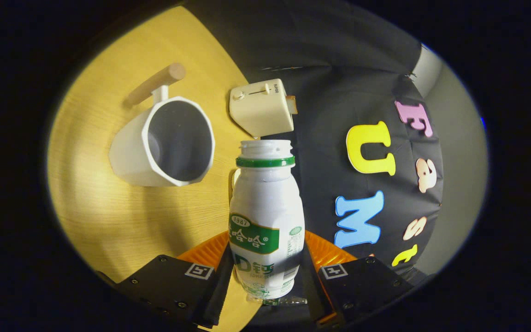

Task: Take the bottle from table, then pour the juice into the cup, finally place the bottle on the coaster

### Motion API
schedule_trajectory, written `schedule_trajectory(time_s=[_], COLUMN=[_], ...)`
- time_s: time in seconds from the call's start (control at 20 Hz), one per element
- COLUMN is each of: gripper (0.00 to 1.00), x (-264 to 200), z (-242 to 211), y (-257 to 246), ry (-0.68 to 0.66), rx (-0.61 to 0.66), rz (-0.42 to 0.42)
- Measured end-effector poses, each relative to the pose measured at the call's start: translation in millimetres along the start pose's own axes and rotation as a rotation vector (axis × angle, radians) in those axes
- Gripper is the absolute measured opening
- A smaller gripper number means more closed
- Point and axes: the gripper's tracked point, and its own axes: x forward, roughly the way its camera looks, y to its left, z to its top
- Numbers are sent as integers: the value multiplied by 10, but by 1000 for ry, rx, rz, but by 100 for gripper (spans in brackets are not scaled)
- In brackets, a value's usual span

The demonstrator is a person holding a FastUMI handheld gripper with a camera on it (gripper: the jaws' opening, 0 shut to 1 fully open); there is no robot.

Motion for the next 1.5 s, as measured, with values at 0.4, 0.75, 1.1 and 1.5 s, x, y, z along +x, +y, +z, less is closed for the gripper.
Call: schedule_trajectory(time_s=[0.4, 0.75, 1.1, 1.5], gripper=[70, 70, 70, 70], x=[-43, -101, 11, 374], z=[-136, -317, -602, -966], y=[-30, -286, -380, -101], ry=[-94, -185, -222, -159], rx=[590, 936, 1130, 1270], rz=[90, 73, 33, 42])
